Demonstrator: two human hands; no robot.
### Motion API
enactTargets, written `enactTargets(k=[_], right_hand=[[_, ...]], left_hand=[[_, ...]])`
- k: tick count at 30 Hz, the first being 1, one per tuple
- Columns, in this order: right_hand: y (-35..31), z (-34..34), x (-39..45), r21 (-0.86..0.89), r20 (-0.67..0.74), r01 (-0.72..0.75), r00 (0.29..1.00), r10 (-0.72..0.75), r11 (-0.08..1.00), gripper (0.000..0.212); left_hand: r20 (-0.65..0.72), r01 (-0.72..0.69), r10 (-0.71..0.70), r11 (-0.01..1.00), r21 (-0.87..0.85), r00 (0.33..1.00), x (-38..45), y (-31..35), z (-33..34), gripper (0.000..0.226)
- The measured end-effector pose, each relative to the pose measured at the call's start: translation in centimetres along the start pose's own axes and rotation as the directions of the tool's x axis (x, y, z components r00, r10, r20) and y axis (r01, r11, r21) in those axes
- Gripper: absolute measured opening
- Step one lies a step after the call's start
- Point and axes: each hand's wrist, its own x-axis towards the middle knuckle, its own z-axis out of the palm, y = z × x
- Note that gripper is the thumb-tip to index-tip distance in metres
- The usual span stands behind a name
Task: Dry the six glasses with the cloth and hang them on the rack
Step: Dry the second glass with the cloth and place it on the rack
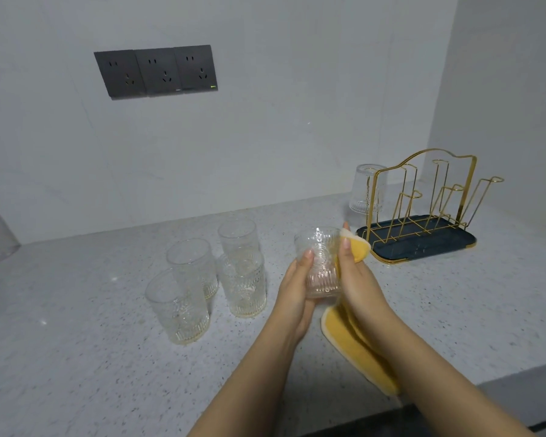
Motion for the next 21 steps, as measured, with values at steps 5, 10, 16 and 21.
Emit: enactTargets(k=[5, 10, 16, 21], right_hand=[[1.0, 1.6, -2.0, -0.094, 0.022, 0.315, 0.949, -0.315, 0.944, 0.063], [1.1, 0.1, 1.0, -0.082, 0.002, -0.01, 1.0, 0.01, 0.997, 0.084], [1.0, 1.4, -2.2, -0.153, 0.073, 0.296, 0.955, -0.288, 0.943, 0.065], [0.3, 0.1, -0.6, -0.055, 0.027, 0.079, 0.997, -0.078, 0.995, 0.057]], left_hand=[[-0.012, -0.007, 0.007, 1.0, -0.007, 1.0, 0.0, 0.0, -0.1, 0.093], [-0.009, -0.052, 0.053, 0.991, 0.119, 0.999, -0.4, 0.0, 0.0, 0.066], [-0.091, -0.019, 0.021, 1.0, 0.022, 0.996, -0.1, 0.0, -0.1, 0.101], [-0.047, -0.015, 0.017, 0.999, 0.041, 0.999, -0.7, 0.4, 0.4, 0.068]])
